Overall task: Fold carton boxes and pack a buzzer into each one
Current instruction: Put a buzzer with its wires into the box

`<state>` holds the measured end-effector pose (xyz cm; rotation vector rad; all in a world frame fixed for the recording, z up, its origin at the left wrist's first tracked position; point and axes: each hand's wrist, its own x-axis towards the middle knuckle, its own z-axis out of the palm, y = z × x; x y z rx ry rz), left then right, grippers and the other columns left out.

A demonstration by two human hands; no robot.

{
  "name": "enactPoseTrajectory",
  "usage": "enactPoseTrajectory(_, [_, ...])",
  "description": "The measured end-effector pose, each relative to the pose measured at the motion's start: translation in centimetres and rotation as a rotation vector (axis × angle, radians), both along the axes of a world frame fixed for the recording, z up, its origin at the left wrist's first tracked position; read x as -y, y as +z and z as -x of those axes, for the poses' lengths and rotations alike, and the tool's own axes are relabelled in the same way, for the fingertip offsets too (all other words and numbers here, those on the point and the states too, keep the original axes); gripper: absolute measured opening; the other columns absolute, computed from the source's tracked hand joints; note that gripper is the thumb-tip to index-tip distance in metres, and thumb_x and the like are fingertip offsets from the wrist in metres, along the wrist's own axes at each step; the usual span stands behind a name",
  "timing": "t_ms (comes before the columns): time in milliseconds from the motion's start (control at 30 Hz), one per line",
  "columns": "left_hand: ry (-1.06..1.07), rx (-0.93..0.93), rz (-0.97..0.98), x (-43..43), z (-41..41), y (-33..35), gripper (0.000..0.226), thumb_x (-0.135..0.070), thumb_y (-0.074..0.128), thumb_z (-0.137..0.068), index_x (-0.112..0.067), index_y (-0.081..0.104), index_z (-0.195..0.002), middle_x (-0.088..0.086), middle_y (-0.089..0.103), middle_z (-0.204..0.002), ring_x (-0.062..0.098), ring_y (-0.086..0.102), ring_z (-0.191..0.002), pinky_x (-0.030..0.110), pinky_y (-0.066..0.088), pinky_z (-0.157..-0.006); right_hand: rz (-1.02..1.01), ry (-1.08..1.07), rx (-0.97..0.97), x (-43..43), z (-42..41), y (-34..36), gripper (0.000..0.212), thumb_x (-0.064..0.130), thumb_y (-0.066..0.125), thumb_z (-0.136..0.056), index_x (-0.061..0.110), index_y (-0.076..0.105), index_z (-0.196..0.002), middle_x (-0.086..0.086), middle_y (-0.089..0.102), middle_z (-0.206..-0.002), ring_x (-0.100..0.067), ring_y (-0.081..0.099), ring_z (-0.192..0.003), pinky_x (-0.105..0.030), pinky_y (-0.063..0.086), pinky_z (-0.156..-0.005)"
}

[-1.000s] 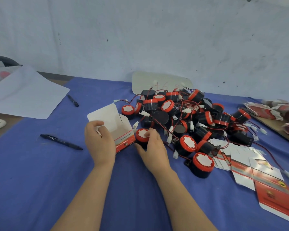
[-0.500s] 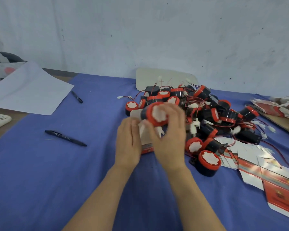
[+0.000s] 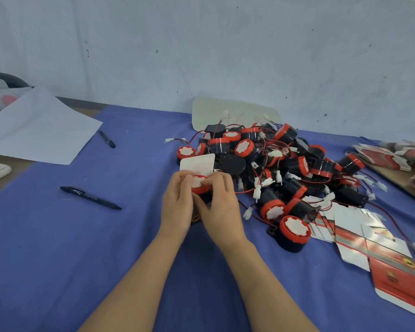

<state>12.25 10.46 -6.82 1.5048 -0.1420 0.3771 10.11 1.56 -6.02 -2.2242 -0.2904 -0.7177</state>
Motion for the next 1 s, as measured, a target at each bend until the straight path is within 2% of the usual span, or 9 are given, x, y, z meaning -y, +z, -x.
enactPoseTrajectory(233, [0.016, -0.056, -0.141, 0.1, -0.4, -0.3, 0.032, -0.004, 0.045, -0.092, -0.031, 0.050, -0.108, -0.003, 0.058, -0.108, 0.010, 0.058, -0.091, 0.014, 0.050, -0.062, 0.207, -0.022, -0.174, 0.9, -0.1, 0.8, 0.012, 0.019, 0.054, -0.094, 0.008, 0.059, -0.094, -0.002, 0.057, -0.099, -0.020, 0.053, -0.090, -0.033, 0.044, -0.073])
enactPoseTrajectory(333, [0.040, -0.031, -0.166, 0.4, -0.2, -0.6, 0.045, 0.001, 0.048, -0.090, -0.033, 0.044, -0.120, 0.005, 0.054, -0.123, 0.022, 0.057, -0.098, 0.032, 0.053, -0.085, 0.356, -0.108, -0.162, 0.7, 0.1, 1.0, 0.018, 0.018, 0.047, -0.094, 0.010, 0.062, -0.091, 0.000, 0.056, -0.097, -0.020, 0.048, -0.098, -0.026, 0.037, -0.075])
enactPoseTrajectory(433, [0.080, 0.022, -0.173, 0.5, -0.1, -0.7, 0.063, 0.004, 0.051, -0.089, -0.028, 0.033, -0.140, -0.009, 0.038, -0.137, -0.007, 0.047, -0.108, 0.005, 0.041, -0.086, 0.459, -0.127, -0.185, 0.9, 0.1, 1.3, 0.026, 0.016, 0.042, -0.093, 0.015, 0.068, -0.095, 0.002, 0.061, -0.102, -0.020, 0.048, -0.099, -0.030, 0.038, -0.086])
enactPoseTrajectory(500, [0.086, 0.012, -0.196, 0.6, -0.3, -1.2, 0.073, 0.000, 0.053, -0.090, -0.025, 0.018, -0.149, -0.014, 0.031, -0.134, -0.025, 0.038, -0.107, -0.004, 0.035, -0.080, 0.366, -0.050, -0.268, 1.4, 0.2, 1.6, 0.029, 0.010, 0.043, -0.089, 0.017, 0.071, -0.093, 0.001, 0.067, -0.098, -0.019, 0.055, -0.094, -0.036, 0.045, -0.085])
enactPoseTrajectory(633, [0.074, -0.137, -0.226, 0.6, -0.4, -1.7, 0.078, -0.011, 0.052, -0.094, -0.022, 0.002, -0.153, 0.001, 0.056, -0.119, 0.013, 0.059, -0.096, 0.009, 0.044, -0.068, -0.042, -0.177, -0.049, 1.9, 0.5, 2.2, 0.024, 0.002, 0.047, -0.089, 0.011, 0.070, -0.091, 0.001, 0.064, -0.096, -0.017, 0.057, -0.088, -0.032, 0.049, -0.076])
enactPoseTrajectory(733, [0.079, -0.157, -0.260, 0.7, -0.5, -1.4, 0.064, -0.012, 0.047, -0.095, -0.024, 0.016, -0.150, -0.001, 0.051, -0.133, 0.017, 0.054, -0.111, 0.013, 0.041, -0.072, -0.222, -0.413, 0.231, 3.4, 0.5, 3.1, 0.022, 0.004, 0.053, -0.089, 0.011, 0.063, -0.107, 0.003, 0.046, -0.117, -0.010, 0.051, -0.095, -0.014, 0.045, -0.074])
enactPoseTrajectory(833, [0.077, -0.130, -0.268, 0.8, -0.5, -1.2, 0.053, -0.008, 0.045, -0.095, -0.025, 0.029, -0.143, -0.005, 0.051, -0.129, 0.010, 0.050, -0.107, 0.008, 0.040, -0.063, -0.191, -0.508, -0.019, 5.5, 0.3, 3.3, 0.032, 0.018, 0.051, -0.096, 0.017, 0.054, -0.128, -0.003, 0.046, -0.134, -0.018, 0.055, -0.102, -0.032, 0.049, -0.083])
enactPoseTrajectory(933, [0.074, -0.122, -0.256, 0.8, -0.5, -1.3, 0.048, -0.009, 0.045, -0.095, -0.026, 0.033, -0.138, -0.010, 0.051, -0.121, 0.008, 0.050, -0.103, 0.009, 0.039, -0.062, -0.087, -0.449, -0.275, 6.2, 0.5, 3.3, 0.016, 0.027, 0.048, -0.098, 0.020, 0.061, -0.104, -0.001, 0.067, -0.096, -0.014, 0.058, -0.071, -0.030, 0.047, -0.061])
enactPoseTrajectory(1000, [0.078, -0.131, -0.253, 0.8, -0.5, -1.3, 0.045, -0.011, 0.045, -0.095, -0.026, 0.035, -0.136, -0.011, 0.050, -0.117, 0.009, 0.050, -0.102, 0.009, 0.039, -0.064, -0.028, -0.393, -0.374, 6.3, 0.8, 3.6, 0.017, 0.031, 0.052, -0.096, 0.017, 0.061, -0.096, 0.000, 0.066, -0.080, -0.018, 0.060, -0.068, -0.034, 0.050, -0.061])
